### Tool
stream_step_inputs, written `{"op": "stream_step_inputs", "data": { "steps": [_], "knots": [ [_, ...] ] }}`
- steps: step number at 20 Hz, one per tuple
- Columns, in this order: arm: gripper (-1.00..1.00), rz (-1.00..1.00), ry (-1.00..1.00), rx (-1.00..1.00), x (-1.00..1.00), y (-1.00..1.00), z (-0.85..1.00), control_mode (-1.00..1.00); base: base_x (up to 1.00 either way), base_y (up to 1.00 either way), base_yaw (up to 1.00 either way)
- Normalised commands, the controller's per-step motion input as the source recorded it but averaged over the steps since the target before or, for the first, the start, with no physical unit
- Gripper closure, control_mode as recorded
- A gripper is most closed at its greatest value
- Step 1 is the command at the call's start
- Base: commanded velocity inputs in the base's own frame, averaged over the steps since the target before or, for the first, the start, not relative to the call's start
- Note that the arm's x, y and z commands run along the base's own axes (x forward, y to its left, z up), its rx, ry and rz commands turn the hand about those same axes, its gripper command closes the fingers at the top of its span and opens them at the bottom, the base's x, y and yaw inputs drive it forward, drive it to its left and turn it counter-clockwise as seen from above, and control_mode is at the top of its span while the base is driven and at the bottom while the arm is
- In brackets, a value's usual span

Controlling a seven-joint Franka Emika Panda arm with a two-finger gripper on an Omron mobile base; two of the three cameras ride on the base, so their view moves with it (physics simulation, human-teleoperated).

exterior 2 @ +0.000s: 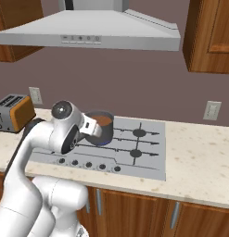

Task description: Pick up the sugar cube(s) and place them in the saucepan with hot chocolate.

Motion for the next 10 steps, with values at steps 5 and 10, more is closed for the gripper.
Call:
{"op": "stream_step_inputs", "data": {
  "steps": [5,10],
  "knots": [
    [-1.00,-0.02,0.34,-0.06,0.36,-0.01,-0.01,-1.00,0.00,0.00,0.00],
    [-1.00,-0.01,0.30,-0.03,0.24,-0.04,0.00,-1.00,0.00,0.00,0.00]
  ]
}}
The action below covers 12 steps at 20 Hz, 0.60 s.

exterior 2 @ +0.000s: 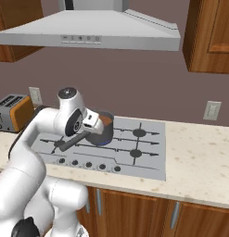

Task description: Pick up the sugar cube(s) and place them in the saucepan with hot chocolate.

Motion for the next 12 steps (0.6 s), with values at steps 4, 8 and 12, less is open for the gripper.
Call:
{"op": "stream_step_inputs", "data": {
  "steps": [4,8,12],
  "knots": [
    [-1.00,0.00,0.08,0.02,0.00,-0.41,-0.04,-1.00,0.00,0.00,0.00],
    [-1.00,0.00,0.00,0.02,0.00,-0.46,-0.24,-1.00,0.00,0.00,0.00],
    [-1.00,0.00,0.02,0.01,0.00,-0.53,-0.27,-1.00,0.00,0.00,0.00]
  ]
}}
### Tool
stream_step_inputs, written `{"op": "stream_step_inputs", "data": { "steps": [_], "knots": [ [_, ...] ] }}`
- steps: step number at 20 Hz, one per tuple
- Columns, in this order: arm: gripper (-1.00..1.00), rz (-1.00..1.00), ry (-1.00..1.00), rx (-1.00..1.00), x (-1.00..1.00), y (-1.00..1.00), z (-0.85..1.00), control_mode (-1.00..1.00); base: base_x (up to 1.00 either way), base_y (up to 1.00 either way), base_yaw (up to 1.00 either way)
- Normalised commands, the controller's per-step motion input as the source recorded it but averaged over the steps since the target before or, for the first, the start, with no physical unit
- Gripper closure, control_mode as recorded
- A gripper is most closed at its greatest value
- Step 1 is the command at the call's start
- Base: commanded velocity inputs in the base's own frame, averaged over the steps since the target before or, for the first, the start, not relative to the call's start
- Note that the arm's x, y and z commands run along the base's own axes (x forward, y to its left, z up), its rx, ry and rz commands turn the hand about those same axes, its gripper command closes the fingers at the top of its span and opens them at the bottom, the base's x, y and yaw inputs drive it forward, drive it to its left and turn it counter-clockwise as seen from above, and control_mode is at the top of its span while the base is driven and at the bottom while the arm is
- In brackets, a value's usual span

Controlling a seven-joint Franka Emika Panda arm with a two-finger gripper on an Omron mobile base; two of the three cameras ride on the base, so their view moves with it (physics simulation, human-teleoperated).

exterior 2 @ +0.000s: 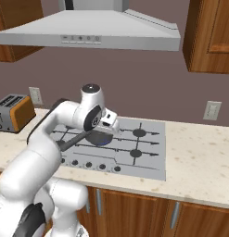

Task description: Pick up the sugar cube(s) and place them in the saucepan with hot chocolate.

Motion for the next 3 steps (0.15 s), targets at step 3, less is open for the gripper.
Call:
{"op": "stream_step_inputs", "data": {
  "steps": [3],
  "knots": [
    [-1.00,0.00,0.01,0.00,0.00,-0.54,-0.42,-1.00,0.00,0.00,0.00]
  ]
}}
